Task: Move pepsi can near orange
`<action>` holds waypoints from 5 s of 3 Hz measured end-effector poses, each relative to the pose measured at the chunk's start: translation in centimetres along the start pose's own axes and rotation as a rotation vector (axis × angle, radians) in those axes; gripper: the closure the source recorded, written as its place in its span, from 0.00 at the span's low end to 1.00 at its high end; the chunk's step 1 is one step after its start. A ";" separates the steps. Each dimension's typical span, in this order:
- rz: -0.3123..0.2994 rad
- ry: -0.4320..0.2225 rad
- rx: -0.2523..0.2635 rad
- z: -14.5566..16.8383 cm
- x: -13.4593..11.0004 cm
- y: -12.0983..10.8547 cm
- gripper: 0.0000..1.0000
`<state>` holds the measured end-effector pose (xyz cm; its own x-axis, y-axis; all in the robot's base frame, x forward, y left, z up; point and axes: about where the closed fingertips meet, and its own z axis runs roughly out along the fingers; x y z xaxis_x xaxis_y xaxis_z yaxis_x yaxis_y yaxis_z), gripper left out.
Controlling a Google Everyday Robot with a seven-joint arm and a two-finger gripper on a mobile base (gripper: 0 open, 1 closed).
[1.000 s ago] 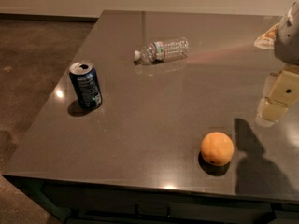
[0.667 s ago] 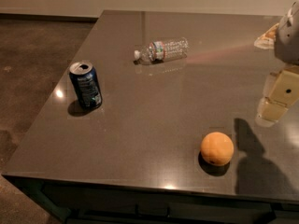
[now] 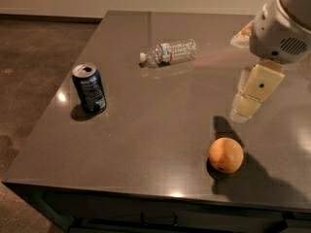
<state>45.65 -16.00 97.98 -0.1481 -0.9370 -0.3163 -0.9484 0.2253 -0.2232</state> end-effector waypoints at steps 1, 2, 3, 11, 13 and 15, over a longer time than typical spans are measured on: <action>-0.009 -0.094 -0.012 1.6 -4.4 -0.5 0.00; -0.011 -0.169 -0.010 3.0 -8.1 -1.2 0.00; -0.022 -0.220 -0.004 5.2 -11.8 -1.8 0.00; -0.079 -0.274 -0.178 18.1 -28.3 -0.9 0.00; -0.087 -0.275 -0.187 18.3 -29.2 -0.7 0.15; -0.097 -0.289 -0.193 17.8 -29.0 -1.2 0.62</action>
Offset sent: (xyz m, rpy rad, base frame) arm 0.0594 0.1333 -0.0018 0.2627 -0.0636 0.0710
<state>56.08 15.63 91.06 0.0042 -0.8311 -0.5561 -0.9937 0.0586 -0.0951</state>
